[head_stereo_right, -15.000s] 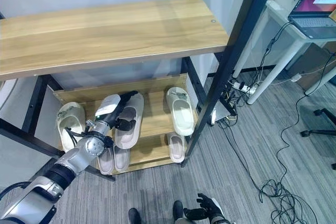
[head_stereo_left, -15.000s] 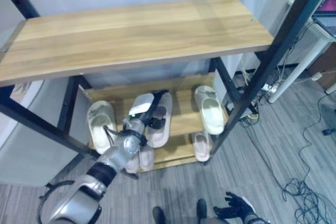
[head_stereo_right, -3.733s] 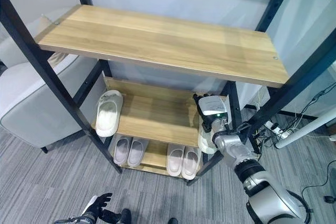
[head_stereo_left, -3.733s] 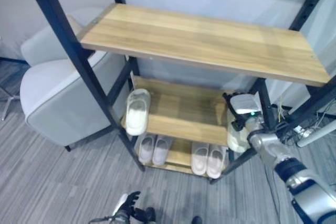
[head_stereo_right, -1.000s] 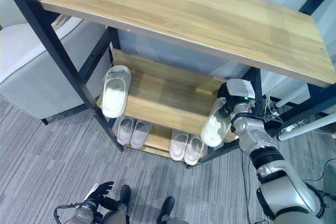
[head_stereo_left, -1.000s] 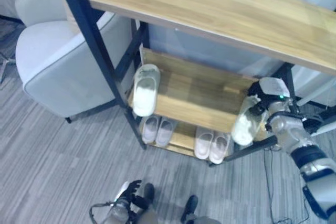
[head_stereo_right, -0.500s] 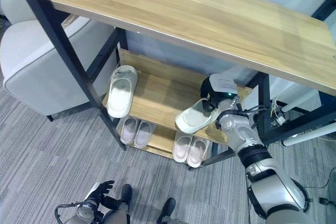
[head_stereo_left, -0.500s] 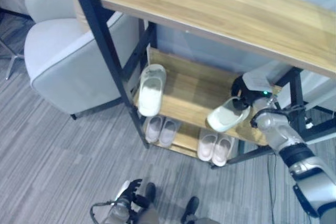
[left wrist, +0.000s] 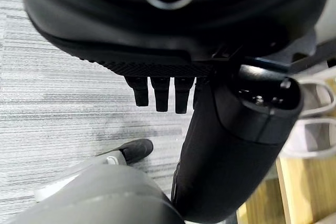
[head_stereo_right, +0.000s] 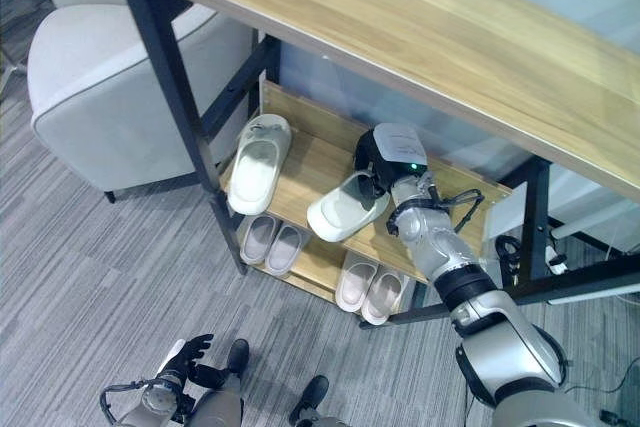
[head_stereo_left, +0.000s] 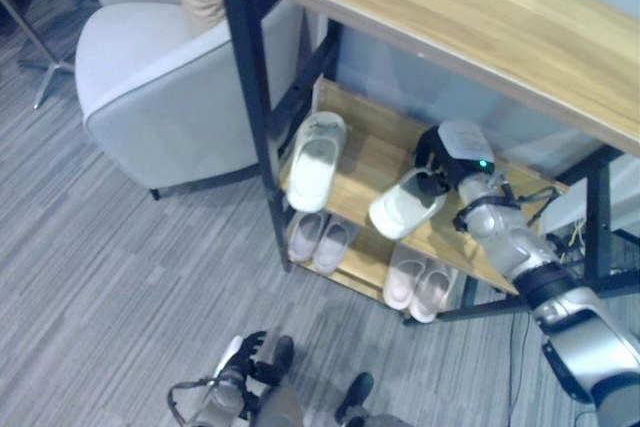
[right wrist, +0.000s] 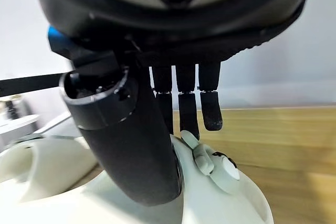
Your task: Arrange the slippers neatly on the shoe rack.
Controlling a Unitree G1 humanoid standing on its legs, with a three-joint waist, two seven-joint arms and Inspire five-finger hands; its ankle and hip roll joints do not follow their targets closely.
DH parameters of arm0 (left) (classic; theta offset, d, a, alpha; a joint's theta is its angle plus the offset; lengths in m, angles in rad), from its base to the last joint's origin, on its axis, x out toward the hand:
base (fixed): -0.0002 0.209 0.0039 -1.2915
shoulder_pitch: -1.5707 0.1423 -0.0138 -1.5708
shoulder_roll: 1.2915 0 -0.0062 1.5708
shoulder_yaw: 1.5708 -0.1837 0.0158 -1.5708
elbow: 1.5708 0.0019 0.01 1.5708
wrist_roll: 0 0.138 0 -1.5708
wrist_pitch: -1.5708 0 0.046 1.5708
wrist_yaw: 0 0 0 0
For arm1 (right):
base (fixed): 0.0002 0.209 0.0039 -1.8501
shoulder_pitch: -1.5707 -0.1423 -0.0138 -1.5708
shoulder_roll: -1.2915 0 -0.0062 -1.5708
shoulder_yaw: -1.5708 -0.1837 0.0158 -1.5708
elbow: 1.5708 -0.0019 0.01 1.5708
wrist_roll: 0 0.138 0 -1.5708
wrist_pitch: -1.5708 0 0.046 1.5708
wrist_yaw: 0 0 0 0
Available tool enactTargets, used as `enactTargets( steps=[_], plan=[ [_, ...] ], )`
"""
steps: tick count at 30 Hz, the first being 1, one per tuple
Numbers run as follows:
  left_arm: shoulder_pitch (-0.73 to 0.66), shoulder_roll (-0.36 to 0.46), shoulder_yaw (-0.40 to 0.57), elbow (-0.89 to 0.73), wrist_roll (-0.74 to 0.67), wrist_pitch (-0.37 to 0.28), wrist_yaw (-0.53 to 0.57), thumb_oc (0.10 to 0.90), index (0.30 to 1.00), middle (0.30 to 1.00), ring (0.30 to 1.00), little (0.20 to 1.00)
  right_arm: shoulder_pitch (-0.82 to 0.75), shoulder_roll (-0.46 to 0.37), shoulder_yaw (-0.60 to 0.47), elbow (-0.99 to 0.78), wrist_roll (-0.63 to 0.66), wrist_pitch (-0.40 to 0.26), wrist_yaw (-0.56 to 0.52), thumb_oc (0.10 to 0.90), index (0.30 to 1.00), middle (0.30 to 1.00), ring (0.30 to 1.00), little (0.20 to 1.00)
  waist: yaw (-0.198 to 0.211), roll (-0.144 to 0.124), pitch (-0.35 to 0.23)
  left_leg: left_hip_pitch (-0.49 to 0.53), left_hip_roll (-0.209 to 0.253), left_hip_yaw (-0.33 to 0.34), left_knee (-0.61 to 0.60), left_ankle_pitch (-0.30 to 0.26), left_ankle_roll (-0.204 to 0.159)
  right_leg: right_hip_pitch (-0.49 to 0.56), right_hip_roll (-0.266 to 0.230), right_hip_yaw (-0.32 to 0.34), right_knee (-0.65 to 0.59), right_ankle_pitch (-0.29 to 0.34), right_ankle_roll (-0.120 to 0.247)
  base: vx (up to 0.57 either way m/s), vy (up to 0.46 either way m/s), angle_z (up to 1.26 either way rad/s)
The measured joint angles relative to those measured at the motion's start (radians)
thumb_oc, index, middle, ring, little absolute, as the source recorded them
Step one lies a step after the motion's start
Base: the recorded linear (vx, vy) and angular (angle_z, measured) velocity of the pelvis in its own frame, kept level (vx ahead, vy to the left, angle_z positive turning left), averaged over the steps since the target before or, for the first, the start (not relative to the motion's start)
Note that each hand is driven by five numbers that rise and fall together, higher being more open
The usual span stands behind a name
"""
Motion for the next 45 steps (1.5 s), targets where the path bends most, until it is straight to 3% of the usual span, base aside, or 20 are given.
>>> enactTargets(
  steps=[6, 8, 16, 35, 44, 45],
  plan=[
    [-0.004, 0.011, 0.02, 0.003, -0.008, -0.016, 0.022, 0.8, 0.9, 0.9, 0.9, 0.9, -0.105, 0.011, 0.037, 0.103, 0.0, -0.011, -0.044, 0.4, 0.3, 0.3, 0.3, 0.3, 0.069, -0.032, 0.031, 0.001, 0.0, -0.009, 0.001, 0.001, -0.002, 0.007, 0.002, -0.011, 0.0, -0.007, -0.001, 0.01, -0.037, 0.06],
    [-0.003, 0.021, 0.028, 0.013, -0.037, -0.014, 0.026, 0.8, 0.9, 0.9, 0.9, 0.9, -0.122, 0.011, 0.037, 0.103, 0.001, -0.014, -0.056, 0.8, 0.9, 0.9, 0.9, 0.9, 0.087, -0.042, 0.045, 0.002, 0.0, -0.015, 0.004, 0.001, -0.002, 0.011, 0.003, -0.013, 0.0, -0.008, -0.001, -0.01, -0.03, 0.07],
    [0.037, 0.049, 0.025, 0.066, -0.036, 0.008, 0.04, 0.8, 0.9, 0.9, 0.9, 0.9, -0.133, 0.032, 0.037, 0.098, 0.029, -0.031, -0.087, 0.8, 0.9, 0.9, 0.9, 0.9, 0.094, -0.068, 0.069, -0.014, 0.0, -0.032, 0.022, -0.004, -0.009, 0.013, 0.005, -0.023, 0.0, -0.009, -0.002, 0.0, -0.012, 0.06],
    [0.058, 0.045, 0.037, 0.058, -0.035, 0.026, 0.058, 0.8, 0.9, 0.9, 0.9, 0.9, 0.004, 0.036, 0.019, -0.144, 0.041, -0.06, -0.078, 0.8, 0.9, 0.9, 0.9, 0.9, 0.044, -0.068, 0.068, 0.04, 0.002, 0.014, 0.018, -0.011, -0.001, 0.042, 0.0, 0.022, 0.0, -0.001, -0.012, 0.01, 0.015, -0.06],
    [0.082, 0.036, 0.052, 0.045, -0.03, 0.031, 0.057, 0.8, 0.9, 0.9, 0.9, 0.9, 0.212, 0.059, -0.133, -0.301, 0.161, -0.082, -0.062, 0.8, 0.9, 0.9, 0.9, 0.9, 0.02, -0.056, 0.058, 0.052, -0.001, 0.025, 0.018, -0.019, -0.001, 0.049, -0.004, 0.032, 0.0, 0.0, -0.013, 0.0, 0.001, -0.02],
    [0.091, 0.031, 0.06, 0.045, -0.028, 0.035, 0.057, 0.8, 0.9, 0.9, 0.9, 0.9, 0.268, 0.111, -0.189, -0.301, 0.286, -0.083, -0.06, 0.8, 0.9, 0.9, 0.9, 0.9, 0.008, -0.053, 0.049, 0.057, -0.002, 0.025, 0.019, -0.03, -0.007, 0.056, -0.005, 0.032, 0.0, 0.0, -0.013, 0.0, 0.0, 0.0]
  ],
)
